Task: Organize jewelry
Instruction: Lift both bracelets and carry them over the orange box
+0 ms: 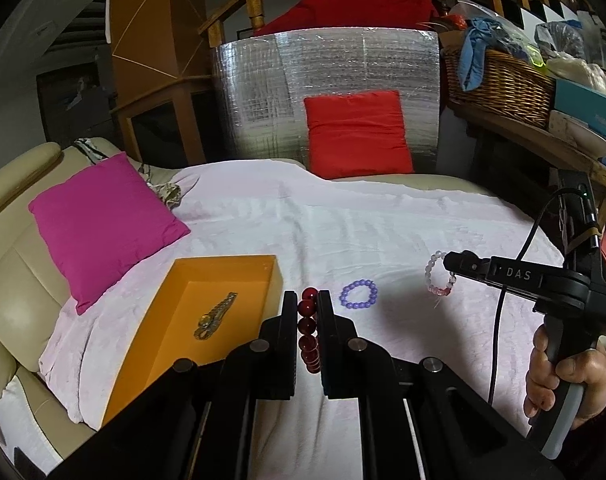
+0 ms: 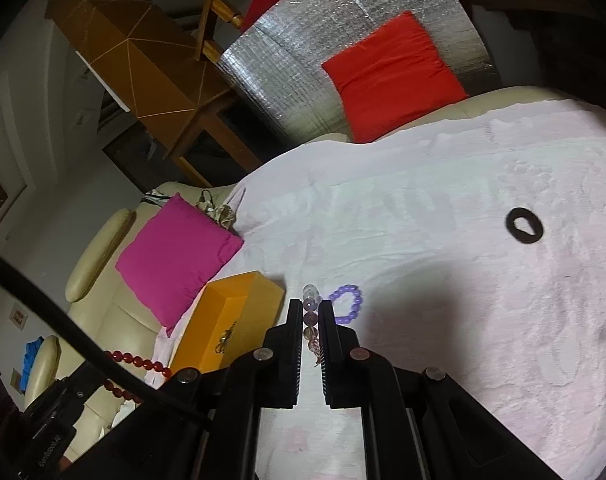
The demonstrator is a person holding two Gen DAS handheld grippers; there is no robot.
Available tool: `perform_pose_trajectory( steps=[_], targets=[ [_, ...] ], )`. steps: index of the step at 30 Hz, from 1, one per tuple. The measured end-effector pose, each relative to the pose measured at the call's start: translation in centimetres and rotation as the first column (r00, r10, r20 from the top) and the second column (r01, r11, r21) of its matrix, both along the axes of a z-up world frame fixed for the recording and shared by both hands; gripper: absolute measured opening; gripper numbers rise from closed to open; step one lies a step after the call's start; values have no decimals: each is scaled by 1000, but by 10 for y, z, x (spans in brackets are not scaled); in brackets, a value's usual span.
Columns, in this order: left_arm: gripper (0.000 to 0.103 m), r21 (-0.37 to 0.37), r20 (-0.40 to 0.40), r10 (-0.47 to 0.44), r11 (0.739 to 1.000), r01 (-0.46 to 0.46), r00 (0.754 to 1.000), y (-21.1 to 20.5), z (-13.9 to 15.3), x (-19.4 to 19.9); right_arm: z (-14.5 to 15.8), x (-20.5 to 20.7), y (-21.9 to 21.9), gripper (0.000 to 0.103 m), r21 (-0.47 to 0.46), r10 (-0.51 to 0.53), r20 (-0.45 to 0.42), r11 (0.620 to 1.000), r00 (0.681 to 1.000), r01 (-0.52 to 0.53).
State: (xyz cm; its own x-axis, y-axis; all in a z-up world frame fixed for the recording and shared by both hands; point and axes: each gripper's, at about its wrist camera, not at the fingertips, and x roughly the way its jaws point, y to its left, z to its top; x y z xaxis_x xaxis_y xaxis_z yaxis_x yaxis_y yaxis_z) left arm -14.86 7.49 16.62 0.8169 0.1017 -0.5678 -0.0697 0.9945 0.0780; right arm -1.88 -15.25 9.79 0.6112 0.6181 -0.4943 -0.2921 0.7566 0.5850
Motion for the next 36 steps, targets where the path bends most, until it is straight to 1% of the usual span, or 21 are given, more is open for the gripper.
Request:
perform_pose_trajectory(
  steps=[10, 16, 22, 25, 29, 36],
  targets=[
    [10, -5, -2, 61, 998, -61, 998, 38, -3, -6, 5, -13, 45, 9, -22, 81, 42, 997, 996, -80],
    [10, -9, -13, 131, 991, -132, 991, 77, -11, -9, 5, -20, 78, 9, -42, 151, 62, 988, 987, -149],
    [10, -12, -38, 216, 976, -217, 976, 117, -28, -10, 0, -25, 103, 9, -49, 209, 57, 977, 976, -206],
    [10, -13, -52, 243, 970, -244, 969, 132, -39, -10, -2, -26, 112, 9, -40, 235, 49, 972, 971, -234],
    [10, -21, -76, 264, 964, -267, 961, 147, -52, -7, -6, -26, 127, 9, -12, 276, 31, 961, 961, -276],
    [10, -33, -103, 281, 958, -286, 954, 160, -69, -1, -19, -24, 152, 9, -12, 326, -1, 945, 945, -326]
  ],
)
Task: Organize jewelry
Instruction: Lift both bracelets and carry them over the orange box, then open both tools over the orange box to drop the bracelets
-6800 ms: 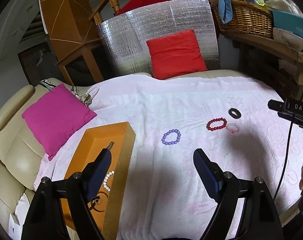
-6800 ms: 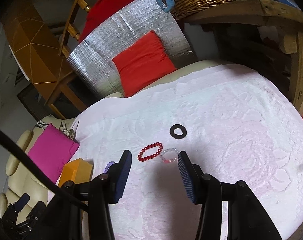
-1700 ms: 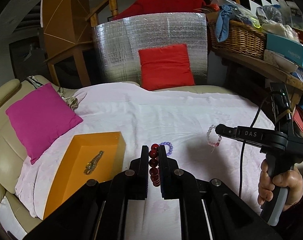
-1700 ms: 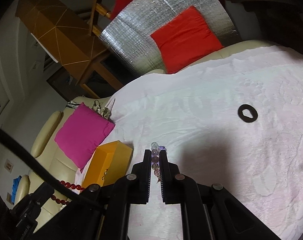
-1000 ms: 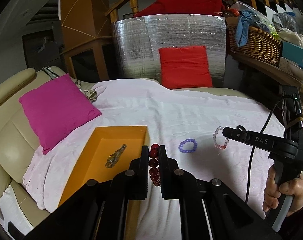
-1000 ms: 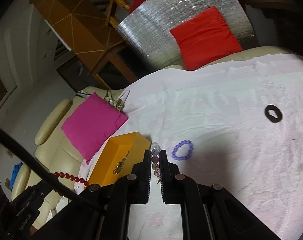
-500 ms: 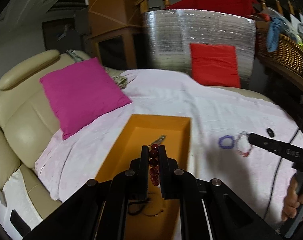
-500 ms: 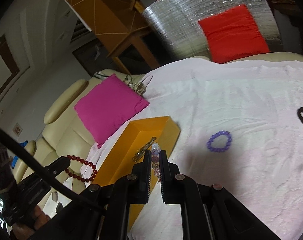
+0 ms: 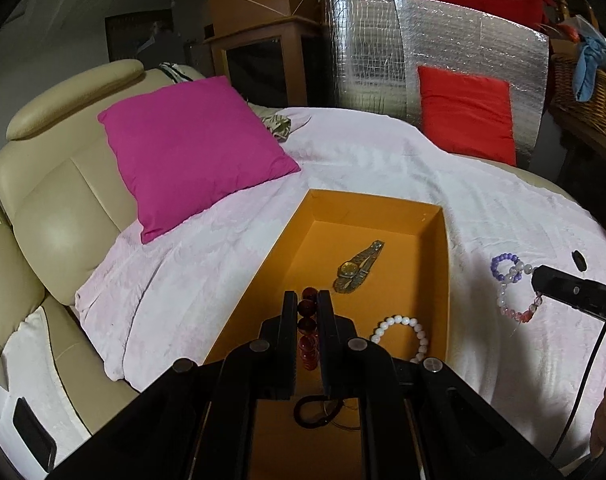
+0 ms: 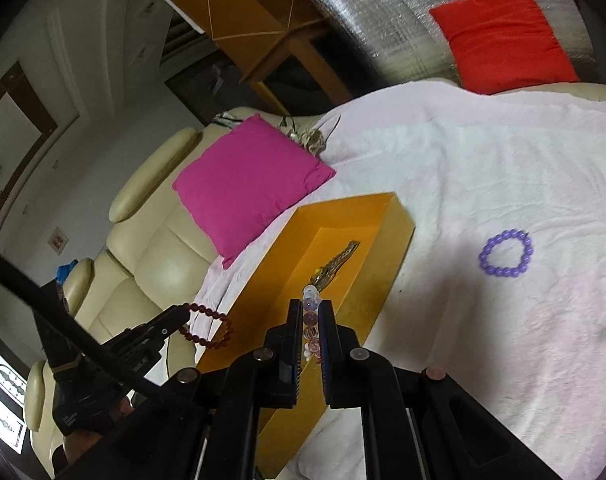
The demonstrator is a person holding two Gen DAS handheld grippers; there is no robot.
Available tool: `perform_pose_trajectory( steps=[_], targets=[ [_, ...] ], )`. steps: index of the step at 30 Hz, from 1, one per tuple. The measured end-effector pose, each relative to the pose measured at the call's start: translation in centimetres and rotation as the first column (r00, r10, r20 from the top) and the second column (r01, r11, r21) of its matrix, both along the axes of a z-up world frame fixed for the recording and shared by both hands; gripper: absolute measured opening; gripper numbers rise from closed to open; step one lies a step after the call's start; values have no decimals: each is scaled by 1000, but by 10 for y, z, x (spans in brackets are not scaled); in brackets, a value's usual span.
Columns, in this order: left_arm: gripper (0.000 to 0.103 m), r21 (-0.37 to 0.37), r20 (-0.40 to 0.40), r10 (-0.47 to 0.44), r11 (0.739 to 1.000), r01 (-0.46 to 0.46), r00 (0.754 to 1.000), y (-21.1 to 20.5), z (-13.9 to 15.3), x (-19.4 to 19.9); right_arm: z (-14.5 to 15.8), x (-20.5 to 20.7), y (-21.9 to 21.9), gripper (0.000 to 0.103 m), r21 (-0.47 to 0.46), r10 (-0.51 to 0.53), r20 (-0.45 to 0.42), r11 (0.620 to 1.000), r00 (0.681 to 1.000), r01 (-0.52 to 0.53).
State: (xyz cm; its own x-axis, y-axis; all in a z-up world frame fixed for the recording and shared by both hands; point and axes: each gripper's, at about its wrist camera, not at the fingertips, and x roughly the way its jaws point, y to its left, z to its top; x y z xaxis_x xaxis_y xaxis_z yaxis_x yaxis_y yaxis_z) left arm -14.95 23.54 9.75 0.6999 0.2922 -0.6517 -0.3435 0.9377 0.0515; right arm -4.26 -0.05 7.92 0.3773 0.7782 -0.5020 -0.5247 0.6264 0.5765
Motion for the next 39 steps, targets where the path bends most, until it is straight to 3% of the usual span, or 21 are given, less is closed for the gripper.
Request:
perform_pose_trajectory(
  steps=[21, 39],
  targets=[
    [10, 34, -16, 13, 999, -12, 1000, 10, -10, 13, -9, 9, 35, 9, -11, 43, -5, 999, 999, -43],
    [10, 46, -66, 20, 999, -17, 998, 20, -27, 37, -11, 48, 94, 9, -91, 79, 37, 993, 996, -75]
  ],
)
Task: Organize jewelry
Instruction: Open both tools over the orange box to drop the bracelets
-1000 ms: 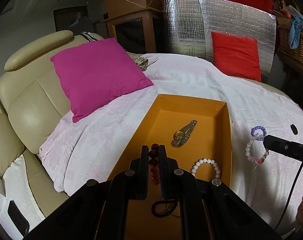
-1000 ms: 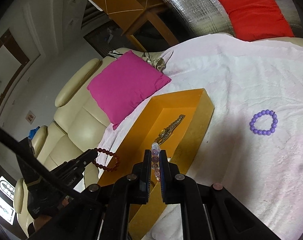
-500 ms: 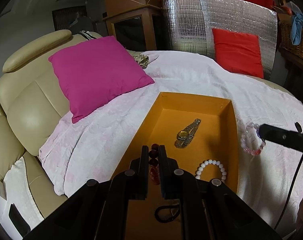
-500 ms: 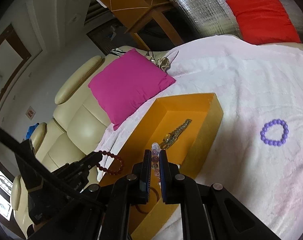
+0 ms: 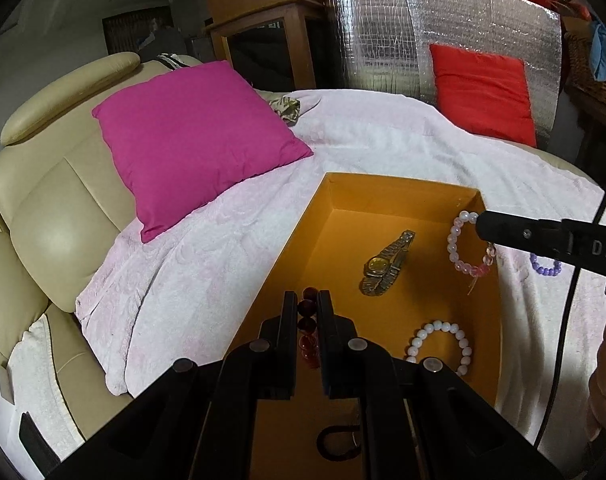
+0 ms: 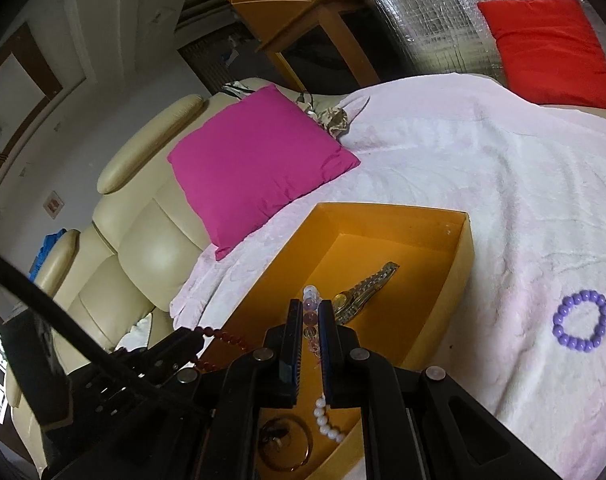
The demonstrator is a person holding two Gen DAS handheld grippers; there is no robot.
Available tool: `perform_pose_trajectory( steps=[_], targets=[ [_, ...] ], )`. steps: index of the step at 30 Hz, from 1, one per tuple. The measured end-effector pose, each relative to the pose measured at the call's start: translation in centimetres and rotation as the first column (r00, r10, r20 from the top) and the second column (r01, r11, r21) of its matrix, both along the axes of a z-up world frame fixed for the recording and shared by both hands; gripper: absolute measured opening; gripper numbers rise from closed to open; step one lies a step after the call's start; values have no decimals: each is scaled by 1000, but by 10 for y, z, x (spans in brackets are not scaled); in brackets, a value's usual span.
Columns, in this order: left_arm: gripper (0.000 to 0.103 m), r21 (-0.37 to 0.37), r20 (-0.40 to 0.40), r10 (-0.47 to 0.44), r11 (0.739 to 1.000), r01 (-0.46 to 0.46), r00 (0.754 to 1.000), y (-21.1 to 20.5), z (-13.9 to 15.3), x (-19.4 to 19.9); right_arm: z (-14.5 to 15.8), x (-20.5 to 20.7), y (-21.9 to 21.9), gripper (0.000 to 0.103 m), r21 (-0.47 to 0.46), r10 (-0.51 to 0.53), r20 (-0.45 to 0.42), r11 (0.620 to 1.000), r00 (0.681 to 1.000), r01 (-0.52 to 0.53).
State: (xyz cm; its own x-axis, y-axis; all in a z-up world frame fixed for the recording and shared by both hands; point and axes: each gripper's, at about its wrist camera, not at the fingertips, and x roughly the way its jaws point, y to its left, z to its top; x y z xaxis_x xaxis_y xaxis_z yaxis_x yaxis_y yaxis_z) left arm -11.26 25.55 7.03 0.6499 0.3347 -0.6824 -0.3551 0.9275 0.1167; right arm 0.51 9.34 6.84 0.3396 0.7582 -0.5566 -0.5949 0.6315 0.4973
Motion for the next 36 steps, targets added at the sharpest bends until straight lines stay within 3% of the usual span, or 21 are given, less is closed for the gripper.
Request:
perform_pose_trajectory(
  steps=[11, 30, 33, 35, 36],
  targets=[
    [10, 16, -55, 2, 1000, -1, 998, 1, -21, 20, -23, 16, 23, 9, -89, -6, 3, 996, 1000, 6],
    [11, 69, -152, 19, 998, -8, 988, 1, -45, 38, -37, 26, 35, 11, -146, -51, 34, 988, 998, 56],
    [25, 82, -155, 28, 997, -15, 988, -2, -41, 36, -32, 28, 27, 12, -130, -73, 36, 988, 997, 77],
    [42, 102, -136, 34, 995, -20, 990, -6, -35, 33, -27, 30, 16, 17, -98, -93, 33, 991, 995, 96],
    [45, 115, -125, 36, 993, -22, 992, -8, -32, 31, -23, 30, 11, 17, -85, -104, 35, 991, 994, 107]
  ],
)
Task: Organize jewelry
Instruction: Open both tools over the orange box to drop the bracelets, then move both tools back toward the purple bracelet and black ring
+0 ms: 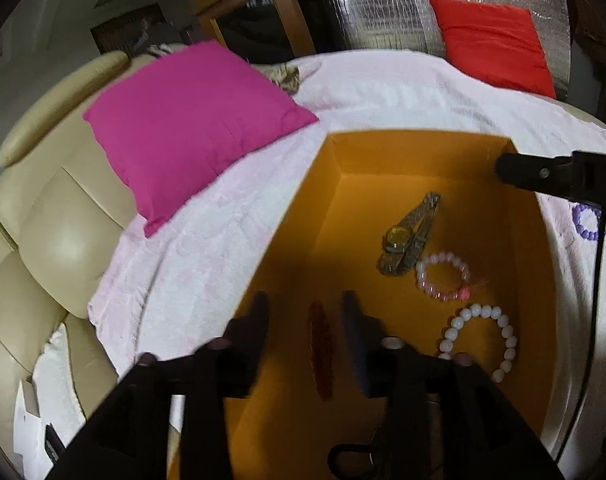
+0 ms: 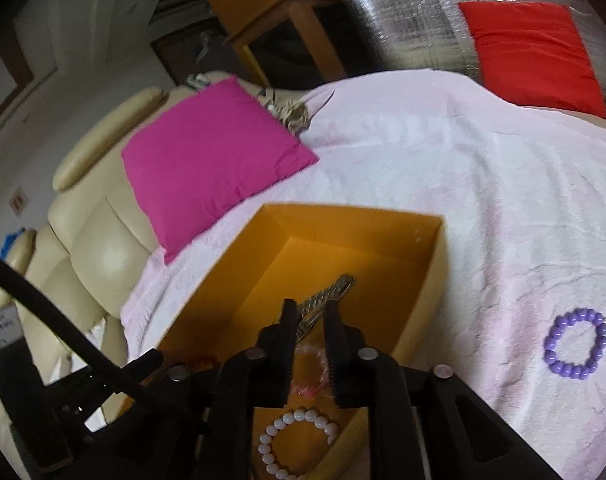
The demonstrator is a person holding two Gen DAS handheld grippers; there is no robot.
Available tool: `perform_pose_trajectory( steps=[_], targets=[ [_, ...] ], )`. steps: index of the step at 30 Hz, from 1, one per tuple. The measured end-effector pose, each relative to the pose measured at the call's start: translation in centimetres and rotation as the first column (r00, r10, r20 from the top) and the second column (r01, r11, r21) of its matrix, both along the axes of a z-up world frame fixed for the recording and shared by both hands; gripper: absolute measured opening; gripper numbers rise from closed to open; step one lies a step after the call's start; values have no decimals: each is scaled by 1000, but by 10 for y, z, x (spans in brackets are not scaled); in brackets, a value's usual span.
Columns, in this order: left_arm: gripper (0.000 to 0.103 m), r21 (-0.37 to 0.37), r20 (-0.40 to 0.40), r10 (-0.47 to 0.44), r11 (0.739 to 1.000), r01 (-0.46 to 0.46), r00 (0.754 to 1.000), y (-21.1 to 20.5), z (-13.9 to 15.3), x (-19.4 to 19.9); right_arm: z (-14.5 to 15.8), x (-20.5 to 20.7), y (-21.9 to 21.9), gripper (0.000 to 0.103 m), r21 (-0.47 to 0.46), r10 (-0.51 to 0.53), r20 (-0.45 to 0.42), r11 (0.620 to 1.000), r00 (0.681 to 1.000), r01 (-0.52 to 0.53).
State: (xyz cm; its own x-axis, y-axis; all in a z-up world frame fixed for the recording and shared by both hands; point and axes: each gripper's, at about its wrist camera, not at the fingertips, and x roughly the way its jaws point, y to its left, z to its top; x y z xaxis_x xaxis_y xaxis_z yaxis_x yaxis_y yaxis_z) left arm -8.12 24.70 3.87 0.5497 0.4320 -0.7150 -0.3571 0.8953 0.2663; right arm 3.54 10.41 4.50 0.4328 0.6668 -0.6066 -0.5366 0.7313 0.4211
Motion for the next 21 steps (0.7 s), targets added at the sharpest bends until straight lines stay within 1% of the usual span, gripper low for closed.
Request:
perform_pose_trajectory(
  steps=[1, 6, 7, 8, 12, 14, 21],
  targets=[
    [47, 14, 12, -1, 1000, 1, 1000, -3, 5, -2, 3, 0, -5, 17, 10, -10, 5, 1000, 1000, 10],
    [50, 34, 56, -17, 999, 15, 998, -17, 26, -9, 19, -3, -34, 17, 30, -47, 25, 999, 999, 46],
    [52, 40, 69, -24, 999, 21, 997, -22, 32, -12, 21, -4, -39, 17, 32, -52, 26, 998, 998, 51],
    [56, 45, 78, -28, 999, 24, 997, -26, 37, -13, 24, -5, -44, 17, 30, -58, 29, 998, 998, 58],
    [58, 73, 122, -53, 996, 44, 991, -46, 59, -23, 35, -12, -67, 17, 19, -83, 46, 996, 995, 82],
    [65, 80, 142, -63, 995, 52, 988, -56, 70, -27, 40, -15, -80, 17, 23, -93, 52, 995, 994, 92],
    [68, 125, 190, -121, 987, 98, 974, -100, 103, -45, 64, -34, -134, 18, 45, -146, 74, 989, 986, 143]
  ],
)
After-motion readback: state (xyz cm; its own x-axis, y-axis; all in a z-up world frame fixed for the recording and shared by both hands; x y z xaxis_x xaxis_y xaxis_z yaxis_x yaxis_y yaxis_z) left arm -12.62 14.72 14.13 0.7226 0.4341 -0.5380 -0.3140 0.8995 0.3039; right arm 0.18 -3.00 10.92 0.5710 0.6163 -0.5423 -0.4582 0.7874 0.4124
